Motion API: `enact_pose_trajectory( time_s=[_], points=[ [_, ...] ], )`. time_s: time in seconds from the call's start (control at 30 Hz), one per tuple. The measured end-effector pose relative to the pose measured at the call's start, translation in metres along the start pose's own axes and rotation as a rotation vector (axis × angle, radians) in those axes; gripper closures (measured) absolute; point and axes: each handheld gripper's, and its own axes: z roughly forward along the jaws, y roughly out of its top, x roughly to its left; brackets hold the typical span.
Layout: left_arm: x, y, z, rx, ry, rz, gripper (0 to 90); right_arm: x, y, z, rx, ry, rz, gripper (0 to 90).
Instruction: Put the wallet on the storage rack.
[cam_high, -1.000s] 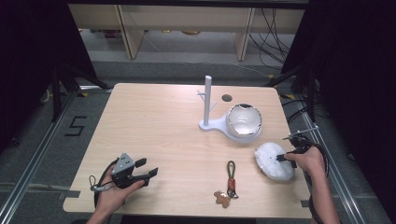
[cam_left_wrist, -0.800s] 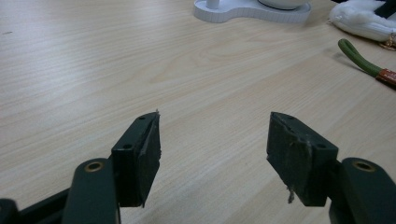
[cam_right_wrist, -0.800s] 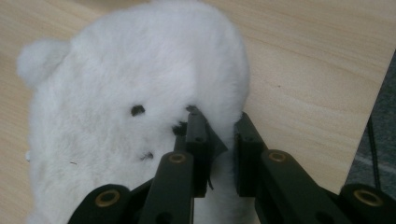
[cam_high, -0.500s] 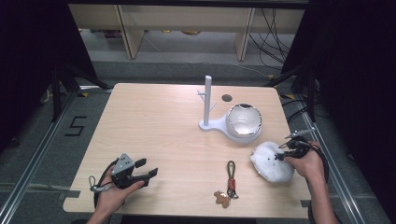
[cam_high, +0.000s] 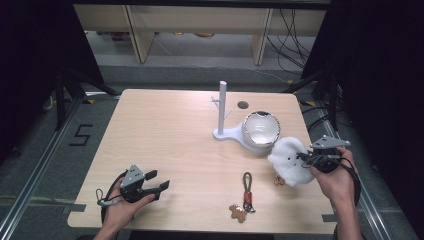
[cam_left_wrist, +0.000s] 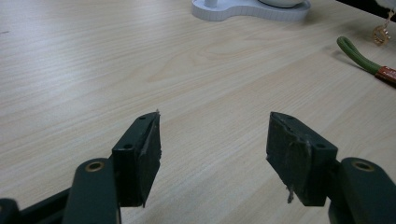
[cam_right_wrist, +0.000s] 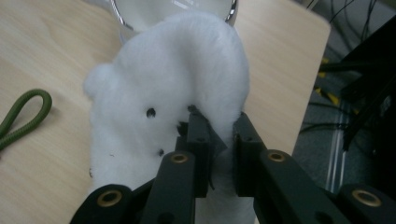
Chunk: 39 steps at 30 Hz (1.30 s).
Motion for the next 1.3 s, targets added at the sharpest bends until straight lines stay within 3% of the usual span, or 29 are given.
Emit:
enact_pose_trajectory(
  time_s=[0.03,0.07,0.1,0.2,0.27,0.3,0.33,0.43,0.47,0.5,0.6,0.87,1.3],
  points=[
    [0.0,0.0,0.0,0.0,0.0,0.001,35.1,-0.001,0.001,-0.002,-0.008,-0.011,-0.028,81.5],
    [0.0,0.0,0.0,0.0,0.0,0.001,35.1,0.0,0.005,-0.005,-0.019,-0.011,-0.008,81.5],
    [0.0,0.0,0.0,-0.001,0.0,0.001,35.1,-0.001,0.007,-0.008,-0.046,-0.034,-0.042,81.5],
    [0.0,0.0,0.0,0.0,0.001,-0.001,35.1,-0.001,0.016,-0.015,-0.072,-0.049,-0.059,81.5],
    [0.0,0.0,0.0,-0.001,0.001,-0.001,35.1,0.0,0.018,-0.017,-0.081,-0.054,-0.049,81.5],
    [0.0,0.0,0.0,-0.001,0.002,-0.002,35.1,-0.001,0.023,-0.018,-0.105,-0.067,-0.068,81.5],
    [0.0,0.0,0.0,-0.002,0.002,-0.004,35.1,0.002,0.026,-0.021,-0.092,-0.066,-0.03,81.5],
    [0.001,-0.001,0.001,-0.01,-0.009,-0.009,35.1,0.0,0.033,-0.024,-0.115,-0.08,-0.075,81.6],
    [0.0,-0.001,0.001,-0.011,-0.01,-0.018,35.1,0.002,0.036,-0.025,-0.126,-0.088,-0.054,81.5],
    [0.0,-0.001,0.001,-0.009,-0.009,-0.014,35.1,0.0,0.039,-0.026,-0.139,-0.091,-0.079,81.6],
    [0.0,0.0,0.0,-0.002,0.001,-0.002,35.1,0.0,0.047,-0.029,-0.161,-0.095,-0.086,81.6],
    [0.001,-0.001,0.001,-0.01,-0.01,-0.004,35.2,0.0,0.068,-0.029,-0.224,-0.119,-0.103,81.6],
    [0.0,-0.001,0.001,-0.008,-0.004,-0.004,35.1,-0.005,0.094,-0.018,-0.259,-0.114,-0.133,81.6]
  ],
)
